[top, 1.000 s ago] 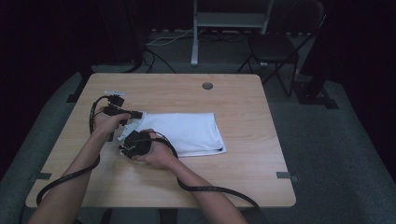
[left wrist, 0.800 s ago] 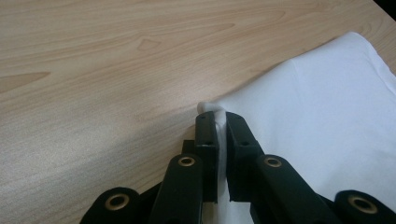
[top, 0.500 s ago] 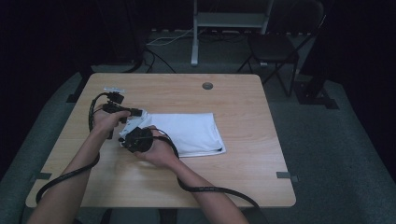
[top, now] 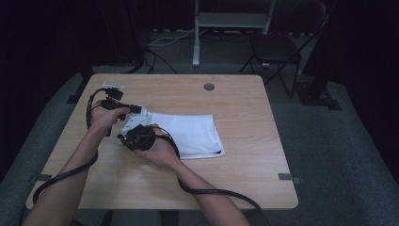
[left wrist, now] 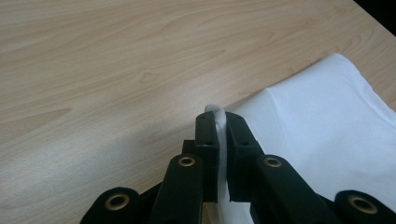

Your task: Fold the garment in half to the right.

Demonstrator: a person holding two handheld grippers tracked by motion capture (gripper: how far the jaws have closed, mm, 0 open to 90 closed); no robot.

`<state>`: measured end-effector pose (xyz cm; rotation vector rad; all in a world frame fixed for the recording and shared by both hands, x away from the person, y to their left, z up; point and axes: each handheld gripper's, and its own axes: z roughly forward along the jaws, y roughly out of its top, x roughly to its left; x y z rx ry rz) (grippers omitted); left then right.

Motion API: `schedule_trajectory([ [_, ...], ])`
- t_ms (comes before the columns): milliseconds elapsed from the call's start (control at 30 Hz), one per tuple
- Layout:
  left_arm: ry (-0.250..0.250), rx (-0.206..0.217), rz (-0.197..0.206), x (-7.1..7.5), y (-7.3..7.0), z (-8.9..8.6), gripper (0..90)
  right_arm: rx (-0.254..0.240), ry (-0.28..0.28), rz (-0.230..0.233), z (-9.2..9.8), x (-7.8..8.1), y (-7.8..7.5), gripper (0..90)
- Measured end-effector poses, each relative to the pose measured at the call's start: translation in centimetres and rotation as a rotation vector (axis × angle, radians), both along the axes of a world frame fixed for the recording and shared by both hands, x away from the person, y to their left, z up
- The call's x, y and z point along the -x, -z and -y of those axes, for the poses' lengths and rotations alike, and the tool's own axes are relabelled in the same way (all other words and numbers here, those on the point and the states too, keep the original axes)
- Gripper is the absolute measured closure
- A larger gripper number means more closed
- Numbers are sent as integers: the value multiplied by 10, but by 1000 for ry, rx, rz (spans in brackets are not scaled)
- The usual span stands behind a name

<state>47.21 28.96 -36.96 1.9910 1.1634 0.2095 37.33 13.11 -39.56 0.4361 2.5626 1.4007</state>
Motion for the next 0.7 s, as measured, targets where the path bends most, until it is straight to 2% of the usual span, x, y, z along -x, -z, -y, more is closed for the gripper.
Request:
schedule_trajectory([
  [133,6,-12,8,0,-6,0,850,-12,-4,5,0,0,-6,795],
  [333,5,-6,20,0,-12,3,850,-12,0,15,2,-1,-14,795],
  [700,2,-39,33,0,-28,3,850,-23,7,39,4,-2,-31,795],
])
